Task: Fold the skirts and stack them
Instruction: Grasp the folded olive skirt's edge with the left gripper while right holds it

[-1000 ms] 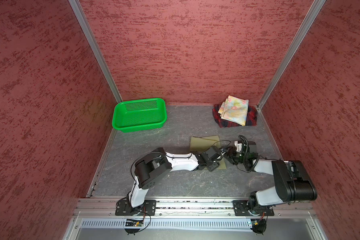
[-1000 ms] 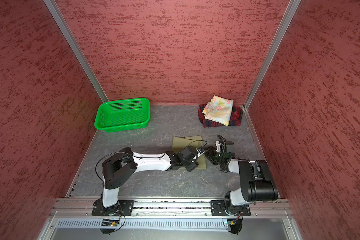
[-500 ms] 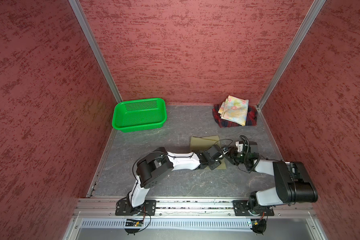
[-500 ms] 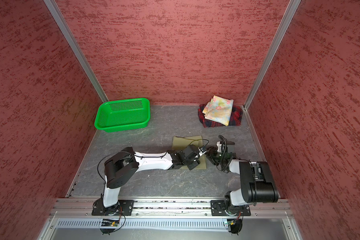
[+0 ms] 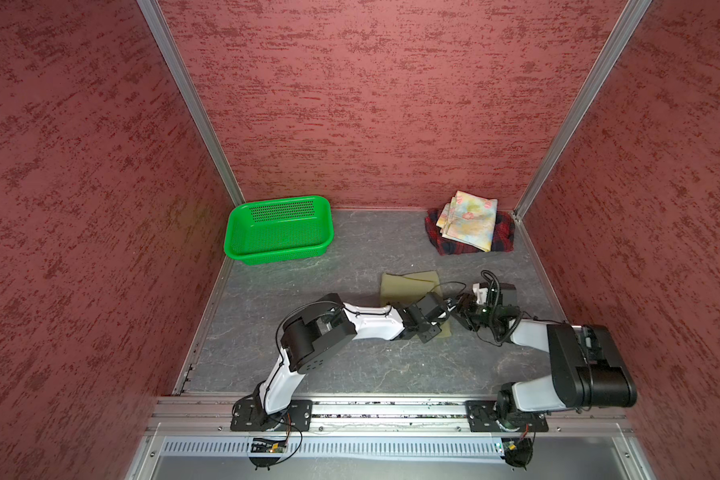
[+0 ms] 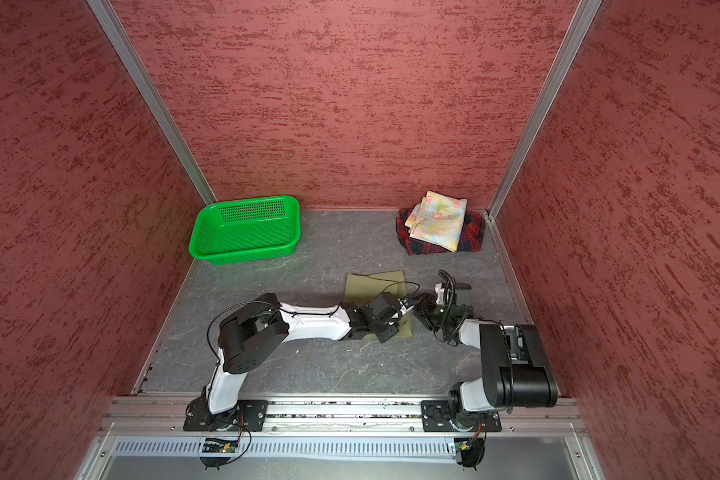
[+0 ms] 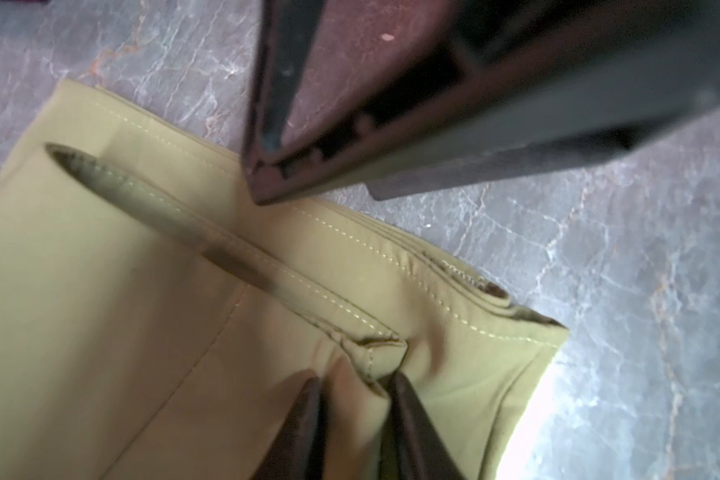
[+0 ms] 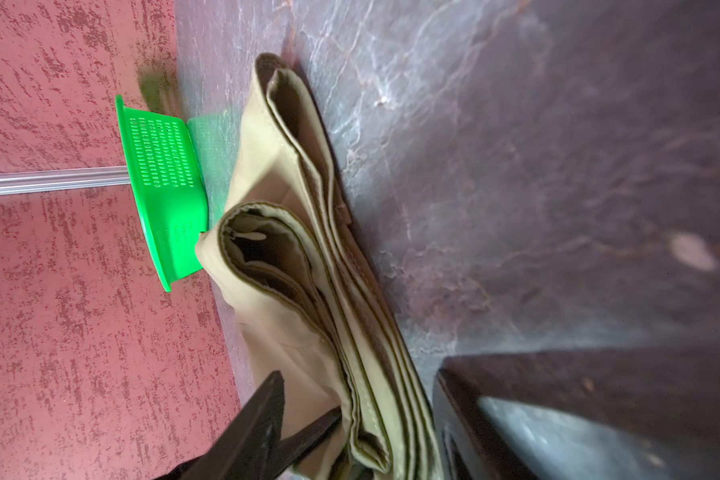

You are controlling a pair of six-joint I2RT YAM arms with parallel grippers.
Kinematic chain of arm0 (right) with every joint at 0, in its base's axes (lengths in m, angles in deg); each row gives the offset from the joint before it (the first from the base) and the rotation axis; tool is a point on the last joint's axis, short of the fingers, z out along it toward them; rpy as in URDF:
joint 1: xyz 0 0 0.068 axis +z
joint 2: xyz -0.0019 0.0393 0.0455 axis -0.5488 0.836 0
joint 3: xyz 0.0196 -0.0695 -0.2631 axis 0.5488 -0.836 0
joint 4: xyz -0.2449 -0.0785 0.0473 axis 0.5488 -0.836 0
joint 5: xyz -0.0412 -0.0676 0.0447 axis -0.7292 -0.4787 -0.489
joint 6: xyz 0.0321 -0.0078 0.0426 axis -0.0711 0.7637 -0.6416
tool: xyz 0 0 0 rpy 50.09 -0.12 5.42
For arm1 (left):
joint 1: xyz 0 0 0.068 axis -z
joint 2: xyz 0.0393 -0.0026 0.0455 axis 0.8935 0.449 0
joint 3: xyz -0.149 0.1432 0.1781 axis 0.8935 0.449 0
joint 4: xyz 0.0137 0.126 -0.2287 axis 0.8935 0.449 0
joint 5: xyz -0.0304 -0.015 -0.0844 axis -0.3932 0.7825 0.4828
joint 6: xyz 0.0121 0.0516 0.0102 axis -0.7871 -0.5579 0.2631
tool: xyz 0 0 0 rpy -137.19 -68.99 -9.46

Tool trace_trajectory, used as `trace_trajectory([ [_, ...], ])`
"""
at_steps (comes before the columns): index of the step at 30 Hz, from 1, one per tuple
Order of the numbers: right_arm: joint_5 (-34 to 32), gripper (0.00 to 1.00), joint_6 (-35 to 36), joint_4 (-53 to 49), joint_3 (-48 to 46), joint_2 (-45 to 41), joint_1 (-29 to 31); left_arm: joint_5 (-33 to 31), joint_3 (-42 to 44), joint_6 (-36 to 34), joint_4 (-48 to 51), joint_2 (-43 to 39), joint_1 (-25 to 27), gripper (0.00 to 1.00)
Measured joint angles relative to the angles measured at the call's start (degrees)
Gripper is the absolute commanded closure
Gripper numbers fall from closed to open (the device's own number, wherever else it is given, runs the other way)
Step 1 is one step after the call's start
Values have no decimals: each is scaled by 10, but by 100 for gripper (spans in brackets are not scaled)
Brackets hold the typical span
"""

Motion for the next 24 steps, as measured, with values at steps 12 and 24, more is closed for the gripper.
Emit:
trace_trajectory([
  [12,-23,41,22,-35,2,-20,-1,21,-1,3,-1,-1,-14,84],
  [24,-37,41,35,-52,8,-25,-1,36,-19,9,17,6,-14,70],
])
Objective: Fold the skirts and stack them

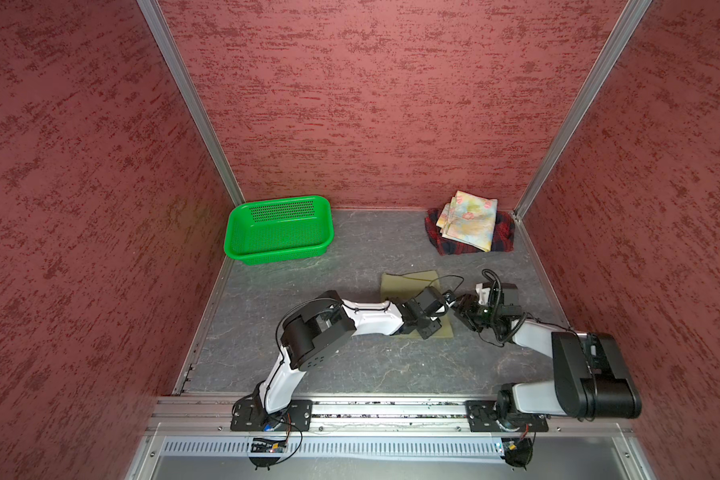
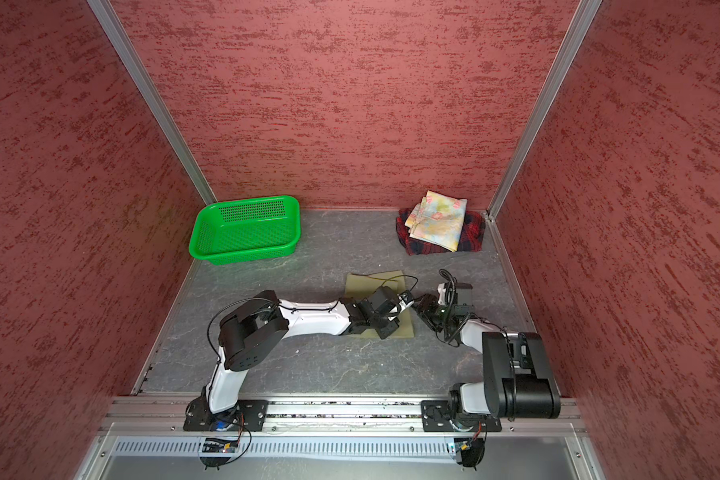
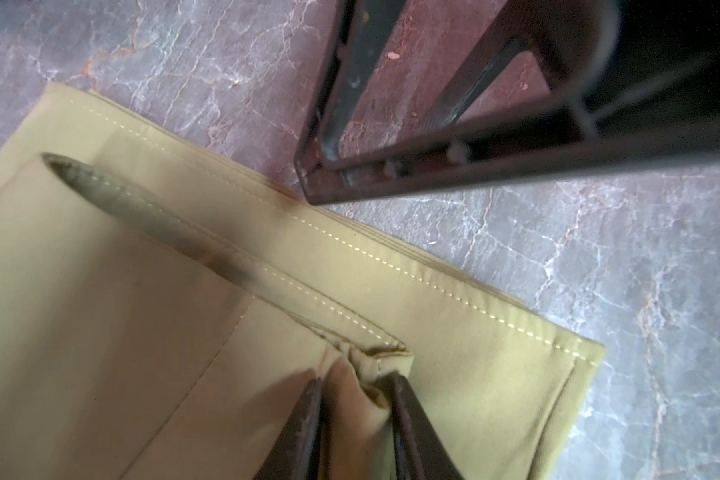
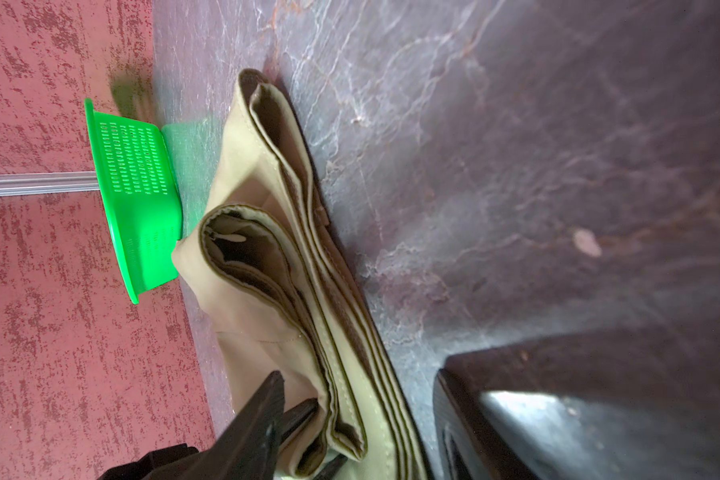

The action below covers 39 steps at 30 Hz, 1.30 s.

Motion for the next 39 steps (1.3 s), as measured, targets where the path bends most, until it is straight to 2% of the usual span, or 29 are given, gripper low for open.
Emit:
trace_trajectory([
  [3,0,41,0,0,0,0,0,0,-11,0,2,12,1,71],
  [5,0,41,0,0,0,0,0,0,-21,0,0,19,2,75],
  [11,0,40,0,1,0,0,0,0,-30,0,-5,26,3,100],
  [18,0,41,0,1,0,0,0,-1,-16,0,-17,18,0,100],
  [25,0,41,0,2,0,0,0,0,36,0,-22,-34,-18,100],
  [33,-2,41,0,2,0,-1,0,-1,42,0,-36,-74,-26,100],
  [39,-15,46,3,-2,0,-3,2,-1,42,-1,-43,-76,-26,100],
])
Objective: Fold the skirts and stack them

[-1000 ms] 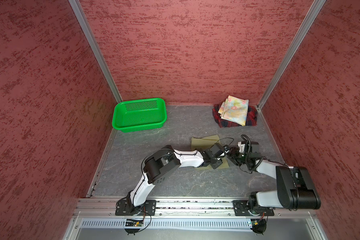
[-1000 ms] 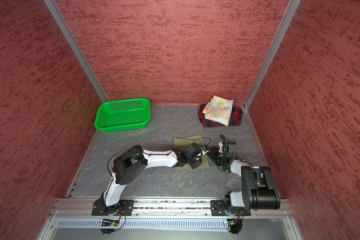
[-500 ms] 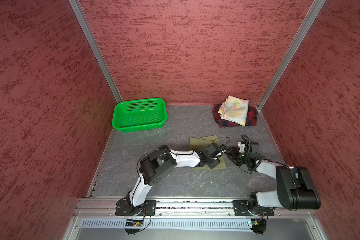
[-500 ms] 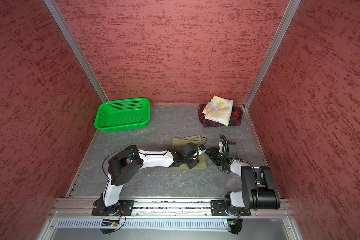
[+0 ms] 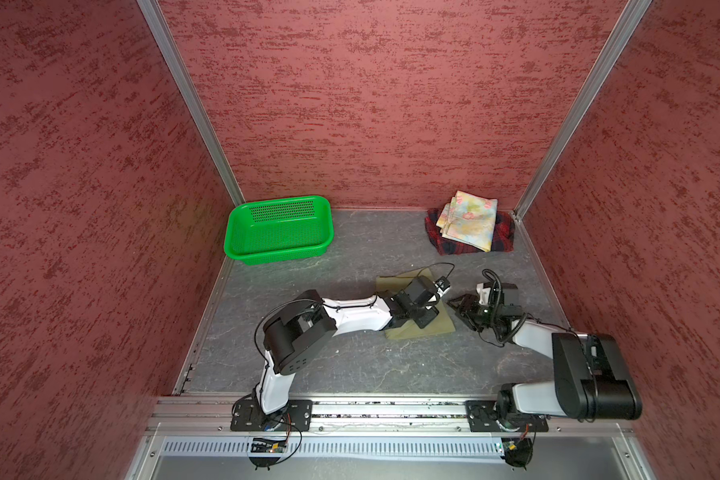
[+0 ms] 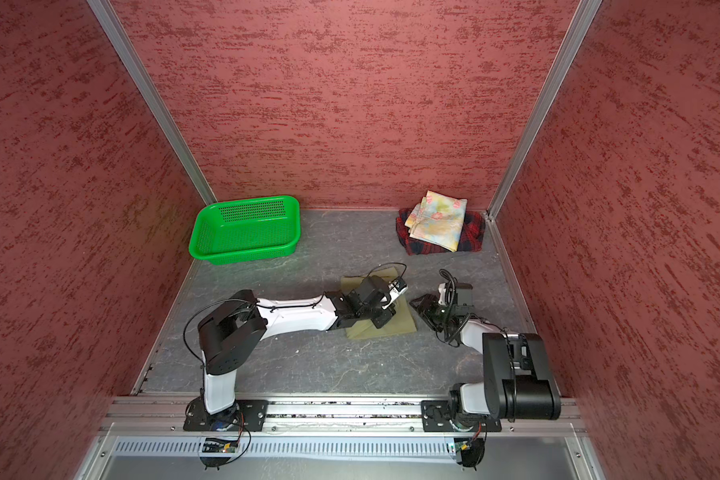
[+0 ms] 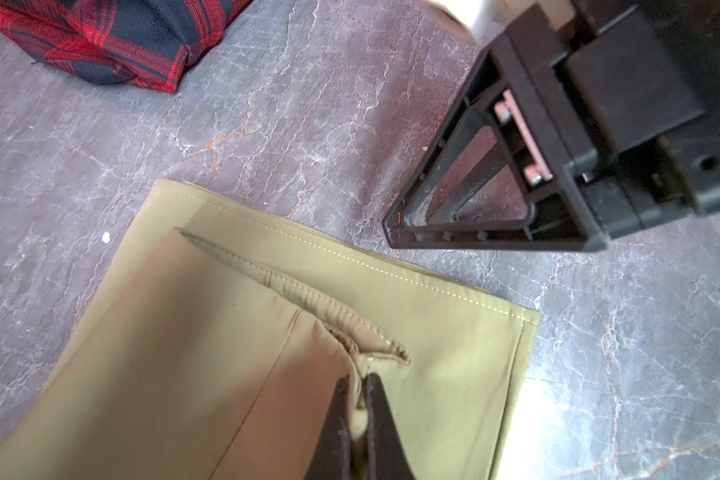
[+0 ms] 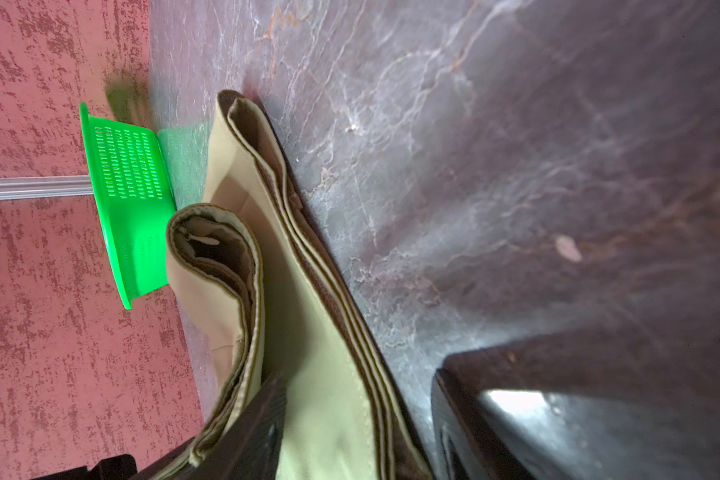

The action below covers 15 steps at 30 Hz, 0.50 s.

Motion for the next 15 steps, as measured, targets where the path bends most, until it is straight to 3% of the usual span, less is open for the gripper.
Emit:
trace_trajectory([
  [11,-14,54,6,60,28,66,43,0,10,0,-9,-7,0,100],
  [15,-19,62,6,93,43,101,56,0,14,0,-12,-10,0,100],
])
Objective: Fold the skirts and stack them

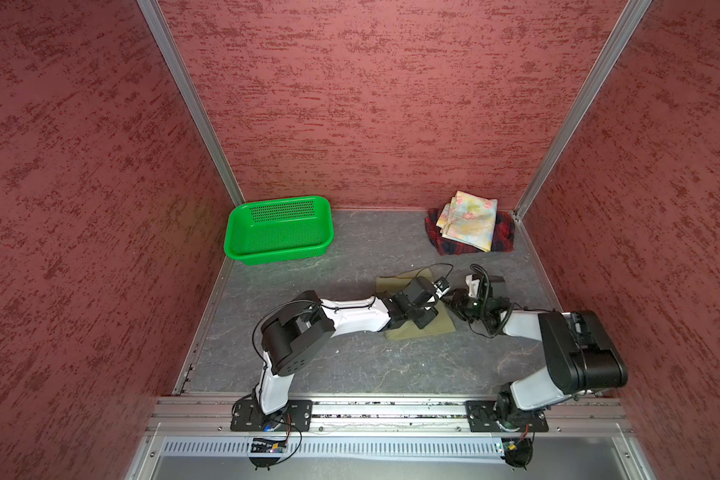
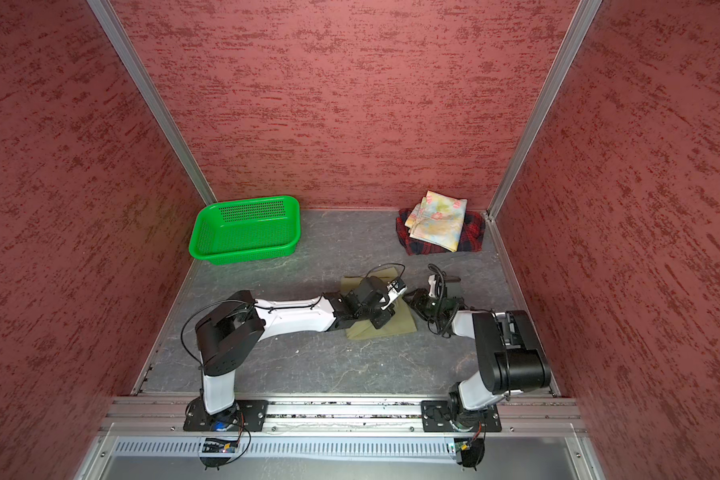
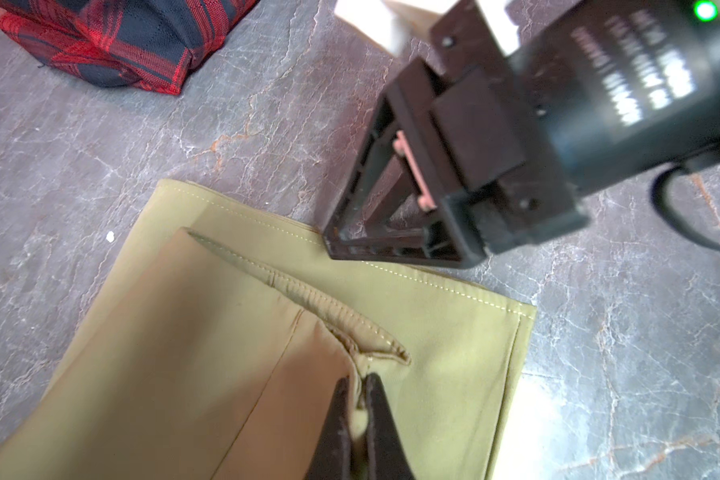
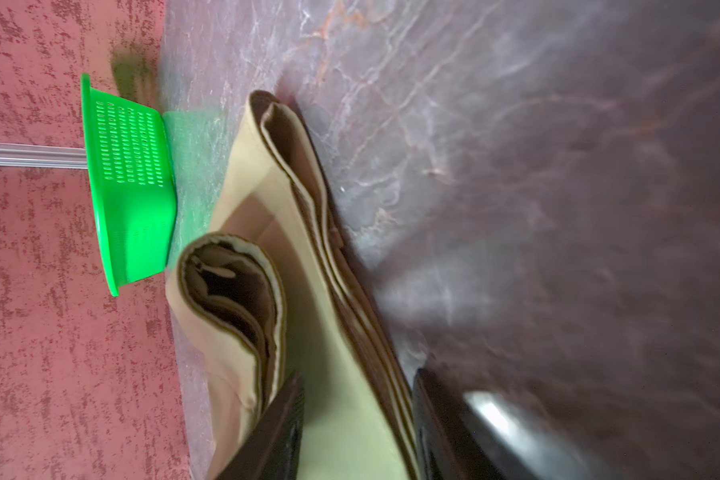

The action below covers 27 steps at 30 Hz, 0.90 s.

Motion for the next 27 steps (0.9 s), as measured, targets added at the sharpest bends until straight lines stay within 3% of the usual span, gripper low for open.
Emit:
trace_trajectory([
  [9,-7,82,-20,78,-11,40,23,-6,14,0,-23,-13,0,100],
  [27,-28,87,-61,127,-33,42,37,-21,20,-10,-57,-24,15,100],
])
